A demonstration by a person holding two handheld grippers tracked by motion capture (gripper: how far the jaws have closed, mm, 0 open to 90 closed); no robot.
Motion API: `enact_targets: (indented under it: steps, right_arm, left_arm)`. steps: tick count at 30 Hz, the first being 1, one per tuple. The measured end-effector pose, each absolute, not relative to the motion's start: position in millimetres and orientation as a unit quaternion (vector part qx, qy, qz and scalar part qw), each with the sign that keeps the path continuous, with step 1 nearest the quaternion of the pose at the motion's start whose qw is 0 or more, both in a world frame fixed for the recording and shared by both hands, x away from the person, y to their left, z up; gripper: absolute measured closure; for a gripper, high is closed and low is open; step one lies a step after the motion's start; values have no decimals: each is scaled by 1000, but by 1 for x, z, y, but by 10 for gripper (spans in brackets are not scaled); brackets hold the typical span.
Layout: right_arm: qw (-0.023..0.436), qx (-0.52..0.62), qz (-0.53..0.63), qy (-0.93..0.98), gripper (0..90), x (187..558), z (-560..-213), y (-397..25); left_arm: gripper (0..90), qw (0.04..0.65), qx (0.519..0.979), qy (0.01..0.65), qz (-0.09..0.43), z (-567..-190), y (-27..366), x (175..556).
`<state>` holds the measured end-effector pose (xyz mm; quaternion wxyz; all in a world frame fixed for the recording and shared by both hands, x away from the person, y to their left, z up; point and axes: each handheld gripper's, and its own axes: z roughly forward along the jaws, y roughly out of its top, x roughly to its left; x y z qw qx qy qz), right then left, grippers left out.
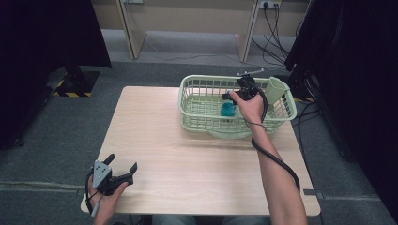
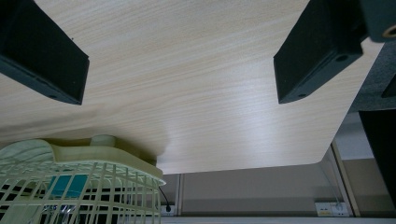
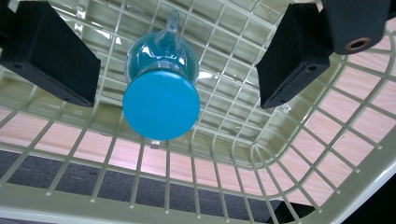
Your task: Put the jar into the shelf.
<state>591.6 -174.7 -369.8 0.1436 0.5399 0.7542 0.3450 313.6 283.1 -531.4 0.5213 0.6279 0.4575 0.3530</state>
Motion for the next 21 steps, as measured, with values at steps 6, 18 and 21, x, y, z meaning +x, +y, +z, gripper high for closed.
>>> enact_targets:
  steps: [6, 18, 21]
  right_arm:
    - [146, 536, 351, 754, 124, 585, -366, -178]
    - [153, 531, 366, 749, 123, 570, -357, -182]
    - [152, 528, 372, 748, 123, 566, -356, -184]
  left_arm:
    - [25, 521, 628, 458, 353, -531, 283, 314]
    - [25, 520, 628, 458, 353, -531, 283, 314]
    - [25, 520, 628, 458, 354, -531, 283, 314]
